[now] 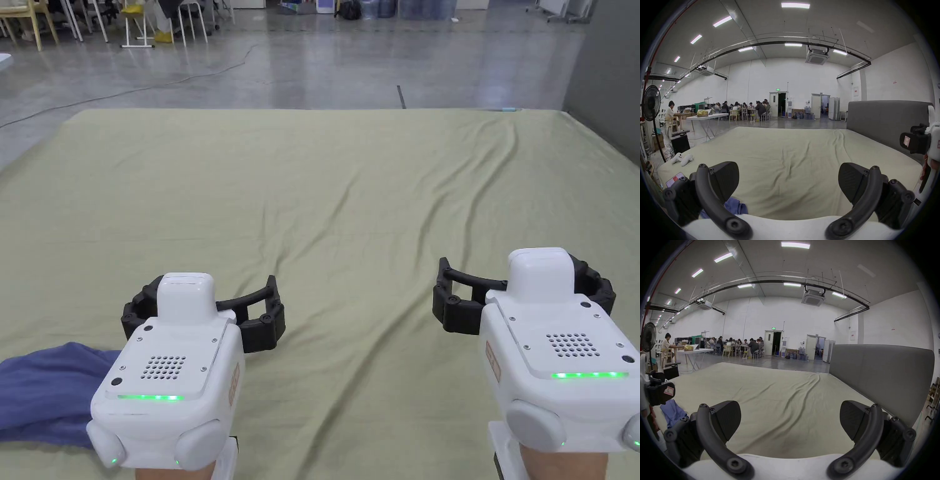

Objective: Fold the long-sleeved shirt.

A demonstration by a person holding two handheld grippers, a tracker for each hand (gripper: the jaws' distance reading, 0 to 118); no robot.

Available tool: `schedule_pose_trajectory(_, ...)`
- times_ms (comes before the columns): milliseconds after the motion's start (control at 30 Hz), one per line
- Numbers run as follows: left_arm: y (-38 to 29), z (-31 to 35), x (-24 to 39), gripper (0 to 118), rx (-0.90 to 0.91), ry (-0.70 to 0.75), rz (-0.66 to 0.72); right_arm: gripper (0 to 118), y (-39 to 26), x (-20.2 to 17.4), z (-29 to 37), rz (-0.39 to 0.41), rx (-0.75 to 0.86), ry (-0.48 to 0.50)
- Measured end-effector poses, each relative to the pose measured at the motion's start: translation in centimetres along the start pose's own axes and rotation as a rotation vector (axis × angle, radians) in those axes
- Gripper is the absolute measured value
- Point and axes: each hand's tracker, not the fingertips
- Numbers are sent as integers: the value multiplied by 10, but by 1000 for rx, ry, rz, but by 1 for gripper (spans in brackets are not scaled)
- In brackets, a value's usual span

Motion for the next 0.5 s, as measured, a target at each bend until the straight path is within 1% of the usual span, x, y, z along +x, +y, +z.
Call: schedule_pose_trajectory(500,1,-2,3,118,-13,-8,-13,118,1,1,-3,-4,-6,-6)
